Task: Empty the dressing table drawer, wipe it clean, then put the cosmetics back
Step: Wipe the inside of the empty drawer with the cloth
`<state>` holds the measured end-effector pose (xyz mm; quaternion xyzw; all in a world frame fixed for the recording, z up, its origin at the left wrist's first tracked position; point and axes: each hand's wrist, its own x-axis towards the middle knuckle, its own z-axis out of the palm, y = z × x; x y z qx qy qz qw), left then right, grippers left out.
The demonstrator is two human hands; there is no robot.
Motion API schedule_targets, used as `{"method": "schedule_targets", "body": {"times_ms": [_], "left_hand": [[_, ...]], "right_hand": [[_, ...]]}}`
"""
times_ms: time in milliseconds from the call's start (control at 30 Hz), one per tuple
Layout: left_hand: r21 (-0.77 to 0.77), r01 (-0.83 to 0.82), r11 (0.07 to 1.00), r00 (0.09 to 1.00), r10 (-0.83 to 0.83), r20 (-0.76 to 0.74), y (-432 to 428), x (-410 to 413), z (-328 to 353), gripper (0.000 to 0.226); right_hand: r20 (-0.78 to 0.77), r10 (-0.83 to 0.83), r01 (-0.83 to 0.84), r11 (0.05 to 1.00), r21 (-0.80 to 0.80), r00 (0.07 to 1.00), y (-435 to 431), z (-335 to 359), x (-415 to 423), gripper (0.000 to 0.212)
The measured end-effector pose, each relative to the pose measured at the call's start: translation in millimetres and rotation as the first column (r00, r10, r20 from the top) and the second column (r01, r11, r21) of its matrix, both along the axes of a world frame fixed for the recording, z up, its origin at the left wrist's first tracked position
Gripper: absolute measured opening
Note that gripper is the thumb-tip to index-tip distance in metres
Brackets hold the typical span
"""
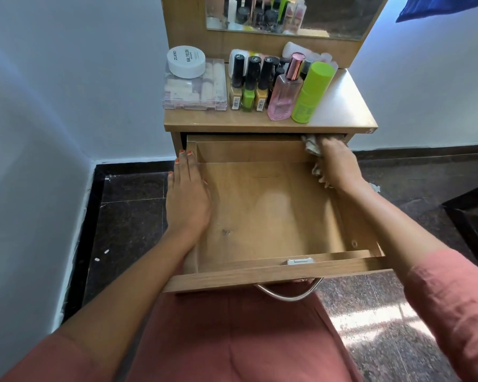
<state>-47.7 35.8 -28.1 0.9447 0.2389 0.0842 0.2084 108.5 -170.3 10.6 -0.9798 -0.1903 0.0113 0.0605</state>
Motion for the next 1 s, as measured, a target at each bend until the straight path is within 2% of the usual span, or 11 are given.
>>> {"method": "schedule_targets", "body": {"times_ms": [100,200,300,400,567,633,733,767,833,900,1000], "left_hand": [[-0.01,0.002,1.0,1.0,-0.002,0.01,-1.3,-0.6,0.7,0.054],[-0.02,-0.006,1.0,1.0,0.007,0.006,-2.1,-0.1,1.5,0.054],[-0.023,-0.011,1.0,1.0,0.011,0.005,-2.4,0.8,1.8,0.054],[-0.012,-0.016,1.0,1.0,0.016,0.005,-2.5,0.6,1.5,0.054],[-0.006,-0.016,1.0,1.0,0.016,0.003,-2.0,0.2,2.7,0.054],[-0.008,-0.014,1.0,1.0,0.014,0.001,-2.1,0.8,2.9,0.054],[-0.003,-0.014,1.0,1.0,0.014,0.003,-2.3,0.6,2.6,0.054],[-0.004,-0.013,1.0,1.0,0.013,0.004,-2.3,0.5,2.6,0.054],[-0.008,-0.009,1.0,1.0,0.009,0.004,-2.3,0.7,2.4,0.054],[-0.007,-0.004,1.0,1.0,0.004,0.012,-2.2,0.9,2.0,0.054],[-0.023,-0.001,1.0,1.0,0.001,0.018,-1.9,0.2,1.4,0.054]], "right_hand": [[0.055,-0.083,0.085,0.996,-0.03,0.995,10.7,0.1,-3.5,0.03],[0.058,-0.181,0.181,0.983,0.012,0.982,33.0,-3.7,-7.2,0.032],[0.066,-0.12,0.118,0.992,0.033,0.991,40.9,-8.1,-13.1,0.031],[0.082,-0.024,0.027,0.999,-0.031,0.996,37.2,-5.6,-14.2,0.031],[0.161,-0.167,0.181,0.98,-0.078,0.973,26.6,-4.5,3.5,0.034],[0.188,-0.211,0.233,0.967,-0.102,0.959,32.1,-9.1,2.3,0.04],[0.184,-0.269,0.285,0.956,-0.071,0.946,36.9,-17.9,-0.4,0.064],[0.184,-0.263,0.278,0.958,-0.062,0.947,36.1,-17.5,-2.9,0.059],[0.184,-0.247,0.258,0.965,-0.039,0.951,29.2,-13.2,-7.6,0.035],[0.176,-0.285,0.281,0.959,0.045,0.942,21.6,-5.7,-11.8,0.023],[0.072,-0.344,0.326,0.927,0.184,0.936,23.0,-1.4,-16.3,0.031]]}}
